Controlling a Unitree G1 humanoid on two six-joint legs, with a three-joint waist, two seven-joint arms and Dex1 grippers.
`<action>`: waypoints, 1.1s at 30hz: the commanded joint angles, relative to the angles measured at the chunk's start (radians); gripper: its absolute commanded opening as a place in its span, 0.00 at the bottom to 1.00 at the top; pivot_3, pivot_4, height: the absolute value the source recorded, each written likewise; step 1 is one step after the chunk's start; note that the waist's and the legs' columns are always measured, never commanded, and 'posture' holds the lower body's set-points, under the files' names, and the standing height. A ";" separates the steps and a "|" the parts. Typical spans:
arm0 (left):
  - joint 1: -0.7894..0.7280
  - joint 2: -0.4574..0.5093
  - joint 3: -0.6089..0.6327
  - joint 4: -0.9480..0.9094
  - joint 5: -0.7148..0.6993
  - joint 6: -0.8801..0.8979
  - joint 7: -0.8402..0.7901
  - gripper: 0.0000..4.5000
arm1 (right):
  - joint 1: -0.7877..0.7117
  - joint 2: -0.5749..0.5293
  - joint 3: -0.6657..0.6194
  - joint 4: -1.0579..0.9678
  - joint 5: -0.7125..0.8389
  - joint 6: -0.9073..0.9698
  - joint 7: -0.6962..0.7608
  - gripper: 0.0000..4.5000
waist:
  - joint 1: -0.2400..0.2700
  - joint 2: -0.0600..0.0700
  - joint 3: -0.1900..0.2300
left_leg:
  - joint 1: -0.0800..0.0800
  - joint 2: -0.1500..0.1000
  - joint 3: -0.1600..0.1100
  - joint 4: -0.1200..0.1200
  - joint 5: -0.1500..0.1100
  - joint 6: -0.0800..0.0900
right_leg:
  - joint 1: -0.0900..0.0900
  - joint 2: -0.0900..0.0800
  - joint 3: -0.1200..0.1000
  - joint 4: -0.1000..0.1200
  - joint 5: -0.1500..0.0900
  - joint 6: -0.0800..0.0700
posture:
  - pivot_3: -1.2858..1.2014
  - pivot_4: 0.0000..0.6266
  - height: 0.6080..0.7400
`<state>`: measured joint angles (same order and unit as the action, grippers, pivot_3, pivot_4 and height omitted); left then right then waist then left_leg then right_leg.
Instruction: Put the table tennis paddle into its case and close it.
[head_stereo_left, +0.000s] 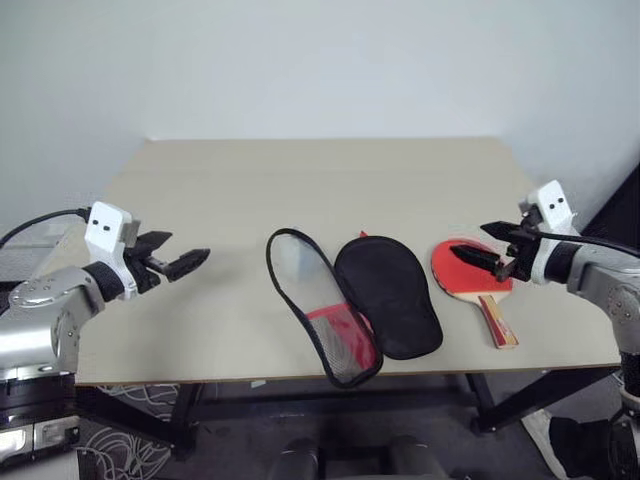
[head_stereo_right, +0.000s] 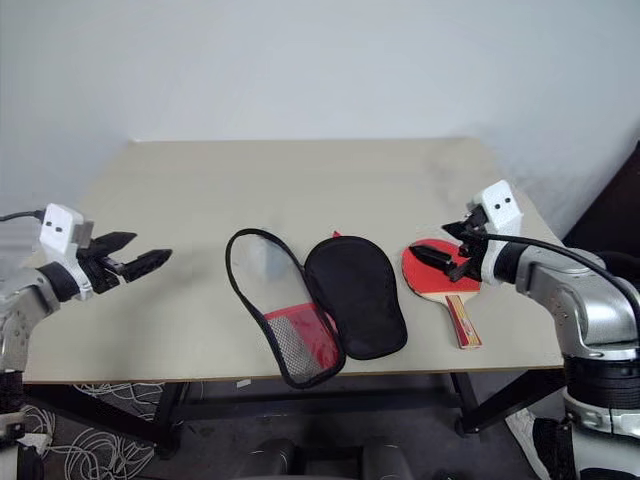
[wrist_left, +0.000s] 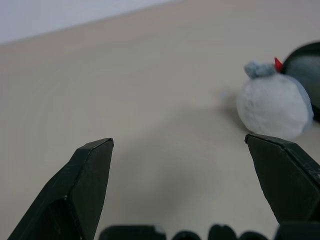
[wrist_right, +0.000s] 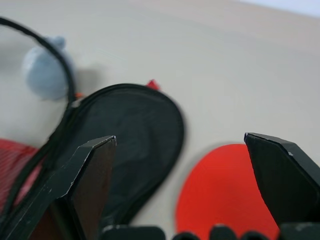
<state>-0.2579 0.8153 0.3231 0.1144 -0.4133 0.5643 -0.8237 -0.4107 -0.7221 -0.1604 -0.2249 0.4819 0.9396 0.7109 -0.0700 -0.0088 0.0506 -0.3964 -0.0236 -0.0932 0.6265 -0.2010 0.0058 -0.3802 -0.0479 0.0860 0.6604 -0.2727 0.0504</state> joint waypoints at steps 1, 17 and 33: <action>-0.057 0.020 0.007 0.028 0.000 -0.021 -0.008 1.00 | 0.010 0.006 -0.026 -0.023 0.006 -0.035 -0.016 0.99 | 0.001 0.000 0.000 | 0.000 0.000 0.000 0.000 0.000 0.000 | 0.000 0.000 0.000 0.000 0.000 0.000 | 0.52 0.00 0.96; -0.132 0.035 -0.024 0.111 0.022 -0.057 -0.043 1.00 | 0.138 0.013 -0.026 -0.049 -0.031 0.002 -0.135 0.99 | 0.023 0.000 0.000 | 0.000 -0.002 0.001 0.001 -0.001 0.002 | 0.001 -0.001 0.000 0.000 0.000 0.001 | 0.52 0.00 0.96; 0.168 0.057 0.105 -0.151 -0.061 0.050 -0.062 1.00 | 0.104 -0.133 0.016 0.155 -0.104 -0.086 -0.005 0.99 | 0.023 0.000 0.000 | 0.001 0.000 0.004 0.001 -0.002 0.003 | 0.001 -0.001 0.003 -0.001 -0.001 0.001 | 0.52 0.00 0.96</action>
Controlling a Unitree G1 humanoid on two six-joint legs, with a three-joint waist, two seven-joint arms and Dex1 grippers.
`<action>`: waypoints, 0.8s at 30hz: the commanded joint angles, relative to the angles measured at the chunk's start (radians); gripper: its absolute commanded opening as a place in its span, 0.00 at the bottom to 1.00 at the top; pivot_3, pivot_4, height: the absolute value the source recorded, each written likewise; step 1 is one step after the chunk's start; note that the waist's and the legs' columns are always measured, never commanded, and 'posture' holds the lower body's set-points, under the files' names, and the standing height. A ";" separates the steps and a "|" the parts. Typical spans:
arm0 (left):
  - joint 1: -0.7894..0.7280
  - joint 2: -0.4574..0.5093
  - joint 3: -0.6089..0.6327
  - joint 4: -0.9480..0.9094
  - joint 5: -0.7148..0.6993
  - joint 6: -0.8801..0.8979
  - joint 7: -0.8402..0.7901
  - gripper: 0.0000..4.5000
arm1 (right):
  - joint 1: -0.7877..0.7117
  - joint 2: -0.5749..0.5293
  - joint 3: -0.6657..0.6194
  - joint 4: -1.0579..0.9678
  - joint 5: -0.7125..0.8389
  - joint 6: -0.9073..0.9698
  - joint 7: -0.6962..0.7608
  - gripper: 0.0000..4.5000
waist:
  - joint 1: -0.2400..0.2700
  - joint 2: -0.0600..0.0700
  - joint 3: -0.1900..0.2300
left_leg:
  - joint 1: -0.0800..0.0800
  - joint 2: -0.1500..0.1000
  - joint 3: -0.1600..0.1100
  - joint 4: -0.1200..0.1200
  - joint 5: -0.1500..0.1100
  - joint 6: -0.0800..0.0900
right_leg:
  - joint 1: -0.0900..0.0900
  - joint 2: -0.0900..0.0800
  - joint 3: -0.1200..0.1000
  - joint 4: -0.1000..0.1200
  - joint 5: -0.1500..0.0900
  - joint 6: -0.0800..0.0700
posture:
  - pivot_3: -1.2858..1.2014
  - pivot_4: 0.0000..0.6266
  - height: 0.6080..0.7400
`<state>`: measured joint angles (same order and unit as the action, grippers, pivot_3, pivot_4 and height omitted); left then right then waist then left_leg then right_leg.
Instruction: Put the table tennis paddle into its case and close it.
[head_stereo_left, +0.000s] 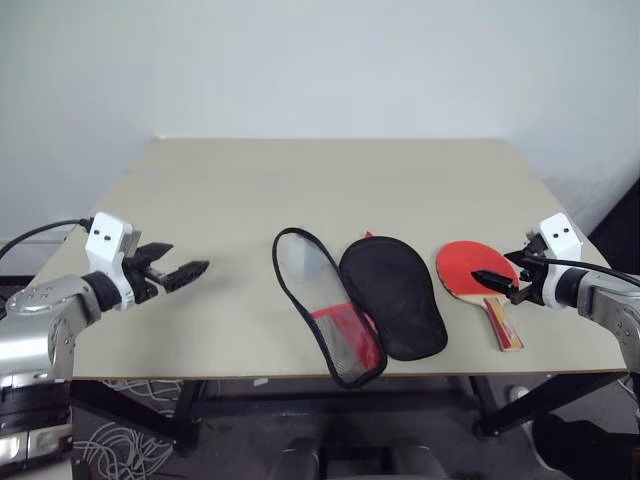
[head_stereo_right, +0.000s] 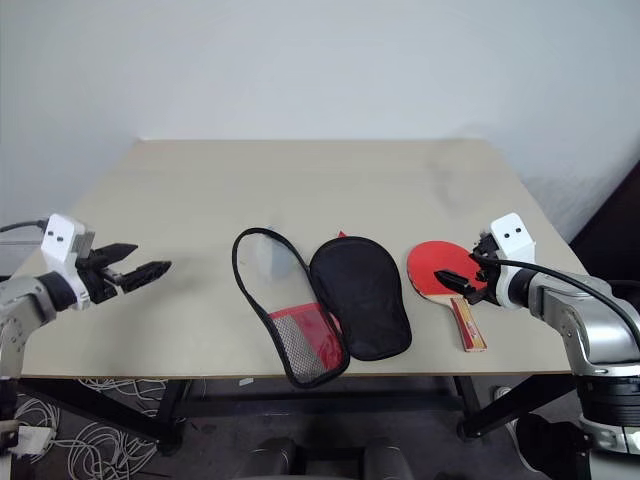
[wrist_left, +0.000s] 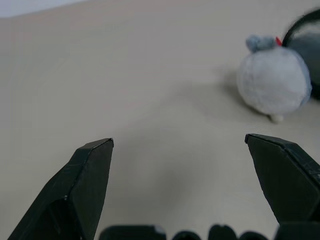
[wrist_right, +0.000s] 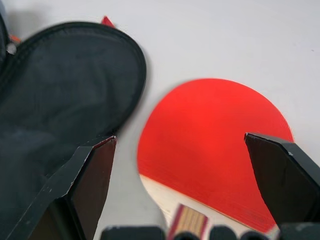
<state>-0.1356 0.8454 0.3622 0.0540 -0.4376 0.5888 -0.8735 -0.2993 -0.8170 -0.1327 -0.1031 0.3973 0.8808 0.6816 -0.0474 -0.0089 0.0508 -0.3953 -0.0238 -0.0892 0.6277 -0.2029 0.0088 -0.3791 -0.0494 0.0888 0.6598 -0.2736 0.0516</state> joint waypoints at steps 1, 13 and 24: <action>0.081 0.032 0.082 -0.109 -0.044 0.030 -0.023 1.00 | 0.002 -0.048 -0.005 0.051 -0.031 -0.026 0.027 0.99 | 0.000 0.000 0.000 | 0.000 0.000 0.000 0.000 0.000 0.000 | 0.000 0.000 0.000 0.000 0.000 0.000 | 0.52 0.00 0.96; 0.168 0.043 0.132 -0.215 -0.107 0.049 -0.072 1.00 | 0.106 0.048 -0.017 0.103 -0.056 0.066 -0.087 0.99 | 0.001 0.000 0.000 | 0.000 0.000 0.001 0.000 0.000 0.000 | 0.001 0.000 0.000 -0.001 -0.001 0.001 | 0.52 0.00 0.96; 0.128 0.084 0.092 -0.201 -0.138 -0.003 -0.231 1.00 | 0.128 0.151 -0.044 0.038 -0.062 0.136 -0.222 0.73 | 0.000 -0.001 -0.001 | 0.002 0.000 0.000 0.001 -0.001 0.000 | 0.003 0.000 -0.001 -0.001 -0.003 0.003 | 0.52 0.00 0.96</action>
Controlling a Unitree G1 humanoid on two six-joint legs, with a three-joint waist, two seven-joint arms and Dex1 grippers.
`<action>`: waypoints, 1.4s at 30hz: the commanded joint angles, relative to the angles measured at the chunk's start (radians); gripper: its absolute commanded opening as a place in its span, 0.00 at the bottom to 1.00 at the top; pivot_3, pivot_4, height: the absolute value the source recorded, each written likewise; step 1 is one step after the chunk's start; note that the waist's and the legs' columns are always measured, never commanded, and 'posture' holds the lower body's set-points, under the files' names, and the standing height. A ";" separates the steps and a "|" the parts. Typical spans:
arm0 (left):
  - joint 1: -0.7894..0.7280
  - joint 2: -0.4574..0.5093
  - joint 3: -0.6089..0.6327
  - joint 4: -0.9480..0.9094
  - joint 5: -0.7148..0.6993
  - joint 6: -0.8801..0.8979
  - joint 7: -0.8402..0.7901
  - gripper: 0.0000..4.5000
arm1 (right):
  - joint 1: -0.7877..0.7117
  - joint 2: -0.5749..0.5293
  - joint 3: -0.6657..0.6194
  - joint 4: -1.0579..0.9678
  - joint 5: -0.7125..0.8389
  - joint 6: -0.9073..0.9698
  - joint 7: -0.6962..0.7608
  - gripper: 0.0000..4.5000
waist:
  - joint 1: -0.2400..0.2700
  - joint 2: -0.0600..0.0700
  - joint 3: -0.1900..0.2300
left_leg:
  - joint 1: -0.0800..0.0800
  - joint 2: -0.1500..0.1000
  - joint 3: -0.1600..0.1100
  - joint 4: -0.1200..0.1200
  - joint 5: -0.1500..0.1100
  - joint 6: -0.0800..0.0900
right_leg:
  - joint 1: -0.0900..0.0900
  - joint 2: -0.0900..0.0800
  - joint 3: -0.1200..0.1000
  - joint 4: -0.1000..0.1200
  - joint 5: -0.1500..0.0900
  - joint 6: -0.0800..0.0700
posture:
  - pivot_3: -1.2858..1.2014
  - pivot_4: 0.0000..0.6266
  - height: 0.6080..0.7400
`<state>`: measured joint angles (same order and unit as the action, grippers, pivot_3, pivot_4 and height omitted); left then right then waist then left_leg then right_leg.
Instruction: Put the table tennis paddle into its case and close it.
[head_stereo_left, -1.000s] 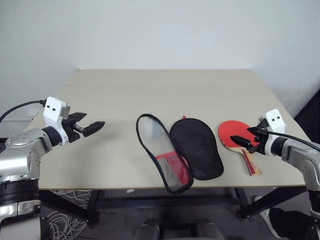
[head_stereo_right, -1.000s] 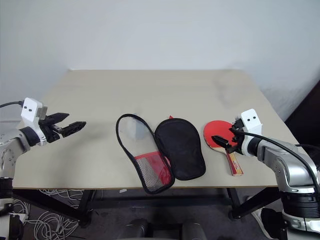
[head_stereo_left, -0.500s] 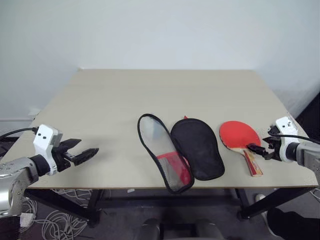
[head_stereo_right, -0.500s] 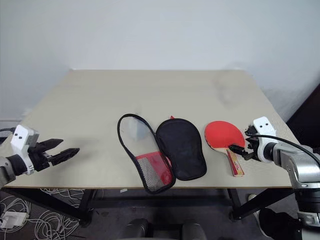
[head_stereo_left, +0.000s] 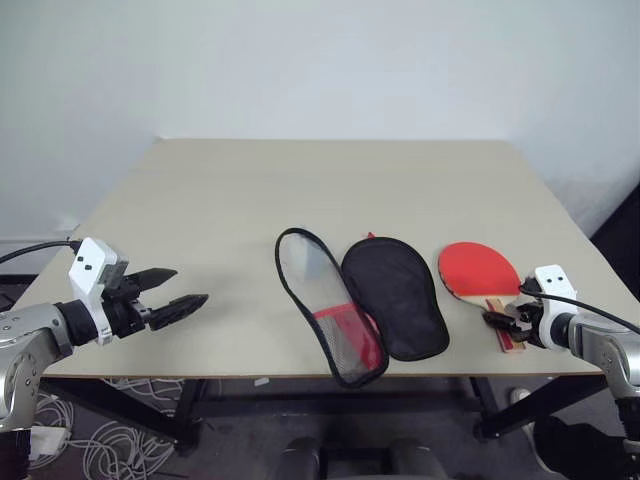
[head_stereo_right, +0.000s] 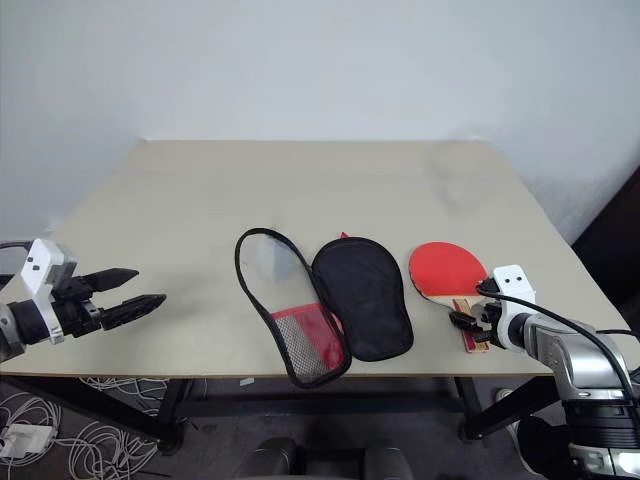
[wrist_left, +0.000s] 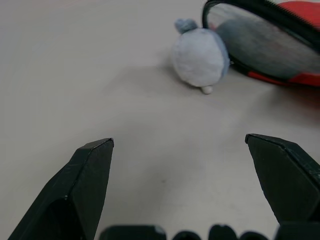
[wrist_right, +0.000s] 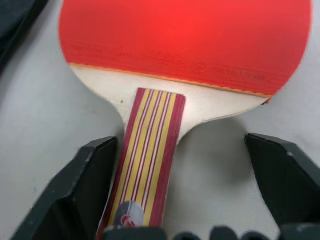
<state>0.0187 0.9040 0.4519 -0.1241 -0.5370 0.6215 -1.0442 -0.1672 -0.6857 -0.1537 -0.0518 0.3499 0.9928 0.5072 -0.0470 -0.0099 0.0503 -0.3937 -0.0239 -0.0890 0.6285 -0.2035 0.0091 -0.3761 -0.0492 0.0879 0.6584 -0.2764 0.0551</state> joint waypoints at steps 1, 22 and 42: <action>-0.024 0.031 0.001 -0.030 -0.048 -0.042 -0.089 1.00 | -0.008 0.028 -0.027 -0.017 -0.014 0.032 -0.061 0.65 | 0.000 -0.001 0.000 | 0.000 0.000 0.000 0.000 0.000 0.000 | 0.000 0.000 0.000 0.000 0.000 0.000 | 0.52 0.00 0.96; -0.122 0.114 -0.089 0.006 -0.087 -0.110 -0.378 1.00 | -0.185 0.301 -0.097 -0.320 0.089 0.227 -0.261 0.25 | -0.005 0.004 0.002 | -0.001 0.001 0.003 -0.001 0.000 0.000 | -0.004 0.001 0.003 0.002 0.000 0.000 | 0.52 0.00 0.96; -0.115 0.075 -0.125 0.047 -0.076 -0.185 -0.372 1.00 | -0.082 0.556 0.081 -0.485 0.068 0.405 -0.389 0.25 | -0.006 0.004 0.002 | -0.003 0.001 0.003 -0.002 0.000 0.001 | -0.009 0.000 0.004 0.002 0.000 0.000 | 0.52 0.00 0.96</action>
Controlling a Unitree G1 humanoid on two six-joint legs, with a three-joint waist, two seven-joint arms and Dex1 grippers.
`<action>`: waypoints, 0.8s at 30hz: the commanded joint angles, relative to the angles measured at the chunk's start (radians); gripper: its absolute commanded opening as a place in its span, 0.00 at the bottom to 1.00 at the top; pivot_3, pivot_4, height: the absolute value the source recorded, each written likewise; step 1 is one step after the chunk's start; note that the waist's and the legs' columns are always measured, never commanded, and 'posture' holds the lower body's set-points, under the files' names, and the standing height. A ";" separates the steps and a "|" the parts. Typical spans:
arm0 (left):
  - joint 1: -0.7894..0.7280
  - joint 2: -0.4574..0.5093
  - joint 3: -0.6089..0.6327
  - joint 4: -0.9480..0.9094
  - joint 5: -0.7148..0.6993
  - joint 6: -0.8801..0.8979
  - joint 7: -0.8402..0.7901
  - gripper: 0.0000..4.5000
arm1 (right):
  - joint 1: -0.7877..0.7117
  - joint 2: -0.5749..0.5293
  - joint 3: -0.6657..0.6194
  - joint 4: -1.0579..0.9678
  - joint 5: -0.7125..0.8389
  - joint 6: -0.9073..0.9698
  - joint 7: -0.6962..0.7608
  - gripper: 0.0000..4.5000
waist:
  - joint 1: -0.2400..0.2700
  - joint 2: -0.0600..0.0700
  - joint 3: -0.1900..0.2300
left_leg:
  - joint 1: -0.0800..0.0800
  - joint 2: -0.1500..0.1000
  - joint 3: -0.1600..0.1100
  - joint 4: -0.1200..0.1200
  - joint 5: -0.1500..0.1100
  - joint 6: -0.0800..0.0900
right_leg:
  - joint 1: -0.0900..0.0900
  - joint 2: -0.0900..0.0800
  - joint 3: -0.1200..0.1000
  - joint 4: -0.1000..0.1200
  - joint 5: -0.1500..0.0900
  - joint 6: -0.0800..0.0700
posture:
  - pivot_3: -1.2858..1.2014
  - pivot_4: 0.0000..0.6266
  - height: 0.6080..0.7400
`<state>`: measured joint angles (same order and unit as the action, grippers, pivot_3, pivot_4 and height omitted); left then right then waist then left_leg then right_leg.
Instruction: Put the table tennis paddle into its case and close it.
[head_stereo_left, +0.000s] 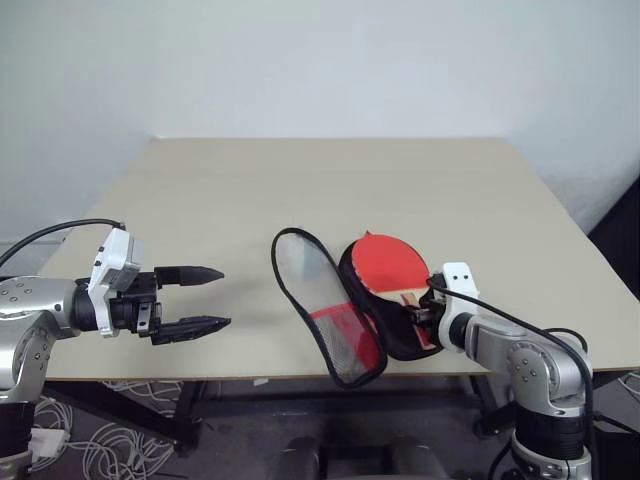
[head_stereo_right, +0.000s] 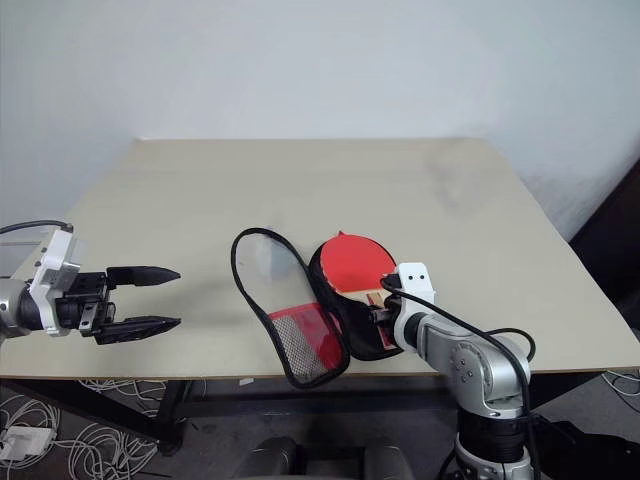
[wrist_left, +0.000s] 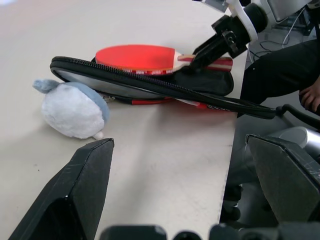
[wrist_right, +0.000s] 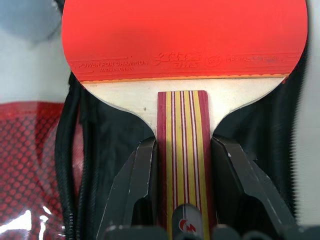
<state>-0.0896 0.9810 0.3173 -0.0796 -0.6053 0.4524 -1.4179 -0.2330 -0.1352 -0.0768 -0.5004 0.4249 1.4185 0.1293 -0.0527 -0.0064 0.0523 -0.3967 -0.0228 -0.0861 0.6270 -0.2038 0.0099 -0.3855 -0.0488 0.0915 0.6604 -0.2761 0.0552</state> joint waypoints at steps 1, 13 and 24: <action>-0.007 -0.005 0.011 0.003 -0.009 -0.017 0.004 1.00 | -0.016 0.007 0.009 -0.023 -0.016 -0.032 -0.015 0.25 | 0.000 0.000 0.000 | 0.000 0.000 0.000 0.000 0.000 0.000 | 0.000 0.000 0.000 0.000 0.000 0.000 | 0.52 0.00 0.96; 0.015 -0.019 0.019 -0.004 -0.012 -0.029 0.018 1.00 | -0.034 0.008 0.027 0.056 -0.070 -0.091 -0.042 0.25 | 0.000 0.000 0.000 | 0.000 0.000 0.000 0.000 0.000 0.000 | 0.000 0.000 0.000 0.000 0.000 0.000 | 0.52 0.00 0.96; 0.045 -0.013 0.025 0.004 -0.010 -0.054 0.008 1.00 | -0.081 -0.007 -0.013 -0.019 -0.002 -0.039 0.034 0.88 | 0.000 0.000 0.000 | 0.000 0.000 0.000 0.000 0.000 0.000 | 0.000 0.000 0.000 0.000 0.000 0.000 | 0.52 0.00 0.96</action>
<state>-0.0426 0.9617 0.3177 -0.0683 -0.6056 0.4118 -1.4066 -0.2801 -0.1176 -0.0595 -0.4492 0.3912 1.3711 0.1355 -0.0526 -0.0067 0.0522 -0.3966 -0.0230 -0.0865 0.6269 -0.2039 0.0099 -0.3852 -0.0489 0.0913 0.6602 -0.2762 0.0553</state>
